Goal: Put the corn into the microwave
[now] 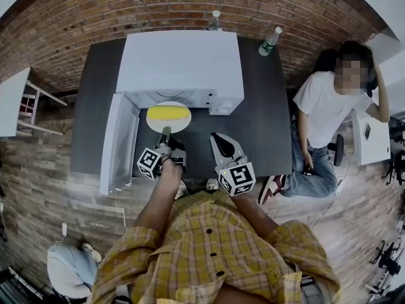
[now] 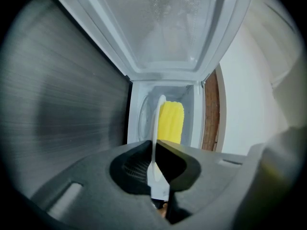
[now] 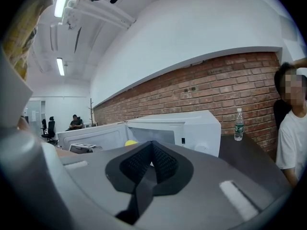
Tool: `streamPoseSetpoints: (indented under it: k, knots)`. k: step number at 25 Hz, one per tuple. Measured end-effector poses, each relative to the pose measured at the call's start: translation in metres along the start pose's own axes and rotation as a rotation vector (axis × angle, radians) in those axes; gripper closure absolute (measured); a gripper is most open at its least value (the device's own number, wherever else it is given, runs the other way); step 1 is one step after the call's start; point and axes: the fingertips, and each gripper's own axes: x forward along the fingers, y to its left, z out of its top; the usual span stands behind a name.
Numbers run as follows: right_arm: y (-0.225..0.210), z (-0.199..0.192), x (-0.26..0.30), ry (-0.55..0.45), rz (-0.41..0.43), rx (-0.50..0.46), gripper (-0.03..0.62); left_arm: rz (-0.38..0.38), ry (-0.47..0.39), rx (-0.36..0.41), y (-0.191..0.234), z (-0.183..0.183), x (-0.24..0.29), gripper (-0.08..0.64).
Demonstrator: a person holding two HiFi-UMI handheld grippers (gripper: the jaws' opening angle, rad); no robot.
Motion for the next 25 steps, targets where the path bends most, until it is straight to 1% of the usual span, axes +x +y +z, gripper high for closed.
streamPoseSetpoints:
  k: [3,7,14,20,25]
  knots:
    - [0.000,0.000,0.001,0.005,0.001,0.002,0.588,0.004,-0.001,0.000,0.003,0.001,0.007,0.540]
    - [0.002,0.000,0.005,0.006,0.007,0.016,0.588,0.002,0.002,0.022,0.004,0.004,0.021,0.540]
    - [0.007,0.000,0.008,0.012,0.020,-0.005,0.588,-0.027,0.008,0.034,0.003,0.006,0.044,0.540]
    - [0.000,-0.001,0.009,0.018,0.001,0.002,0.588,-0.010,0.001,0.047,0.007,0.011,0.060,0.540]
    - [-0.002,-0.007,0.010,0.034,-0.003,0.006,0.588,0.014,-0.017,0.043,0.011,0.012,0.069,0.538]
